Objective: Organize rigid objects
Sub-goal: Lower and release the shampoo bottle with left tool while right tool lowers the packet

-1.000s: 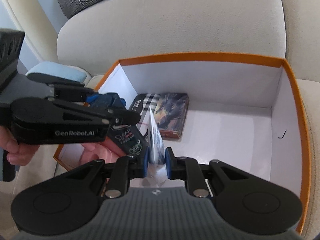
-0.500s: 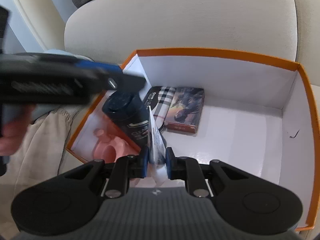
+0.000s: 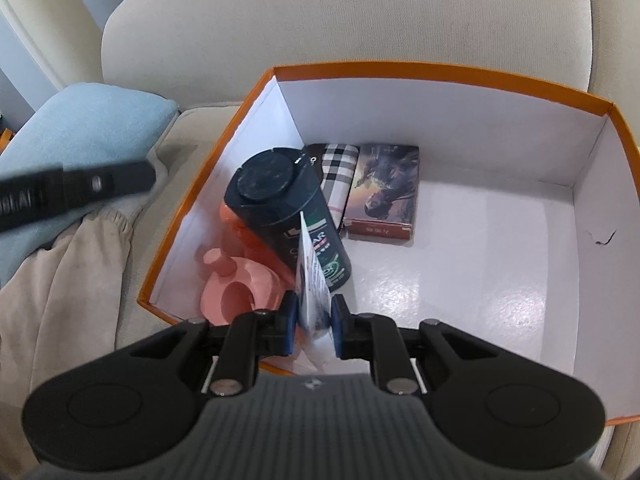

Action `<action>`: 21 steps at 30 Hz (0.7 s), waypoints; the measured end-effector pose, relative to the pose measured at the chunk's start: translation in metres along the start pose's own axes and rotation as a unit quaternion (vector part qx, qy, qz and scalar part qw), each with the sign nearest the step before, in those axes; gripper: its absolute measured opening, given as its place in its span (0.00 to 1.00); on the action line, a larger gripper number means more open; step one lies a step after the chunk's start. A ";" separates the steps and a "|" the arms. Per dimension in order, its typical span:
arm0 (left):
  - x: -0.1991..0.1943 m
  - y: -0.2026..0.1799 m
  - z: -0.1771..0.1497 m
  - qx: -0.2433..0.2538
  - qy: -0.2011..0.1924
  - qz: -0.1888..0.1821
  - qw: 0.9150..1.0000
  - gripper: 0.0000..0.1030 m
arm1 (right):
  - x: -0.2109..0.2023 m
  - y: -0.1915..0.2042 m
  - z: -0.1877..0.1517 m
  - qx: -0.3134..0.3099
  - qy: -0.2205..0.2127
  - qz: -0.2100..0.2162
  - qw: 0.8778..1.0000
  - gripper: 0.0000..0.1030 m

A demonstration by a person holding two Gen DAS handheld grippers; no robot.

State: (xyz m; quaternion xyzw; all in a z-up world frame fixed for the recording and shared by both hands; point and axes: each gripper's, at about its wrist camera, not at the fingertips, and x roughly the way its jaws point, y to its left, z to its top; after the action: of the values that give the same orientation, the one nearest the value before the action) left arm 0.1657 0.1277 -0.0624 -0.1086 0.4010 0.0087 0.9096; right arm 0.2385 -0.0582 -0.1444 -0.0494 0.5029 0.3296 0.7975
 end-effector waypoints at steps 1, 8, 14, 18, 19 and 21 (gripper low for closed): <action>0.001 0.001 -0.003 -0.005 0.002 -0.002 1.000 0.59 | 0.001 0.001 0.001 -0.001 0.004 -0.002 1.000 0.19; -0.003 0.002 -0.013 -0.027 0.005 -0.010 1.000 0.59 | -0.002 0.009 0.004 -0.006 0.009 0.008 1.000 0.22; -0.008 0.002 -0.018 -0.030 -0.002 -0.010 0.999 0.59 | -0.007 0.011 0.003 0.003 0.006 0.008 1.000 0.21; -0.012 -0.002 -0.024 -0.024 -0.008 -0.011 1.000 0.58 | -0.007 0.013 0.002 0.003 0.004 0.009 1.000 0.22; -0.015 -0.004 -0.025 -0.020 -0.011 -0.010 1.000 0.59 | -0.008 0.013 0.002 0.003 0.002 0.009 1.000 0.22; -0.020 -0.008 -0.028 -0.013 -0.021 -0.003 1.000 0.58 | -0.015 0.014 0.001 0.000 -0.008 0.006 1.000 0.23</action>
State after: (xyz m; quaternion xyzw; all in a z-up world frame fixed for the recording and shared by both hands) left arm 0.1322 0.1157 -0.0643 -0.1215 0.3816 0.0130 0.9162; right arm 0.2271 -0.0537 -0.1275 -0.0440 0.4969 0.3352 0.7992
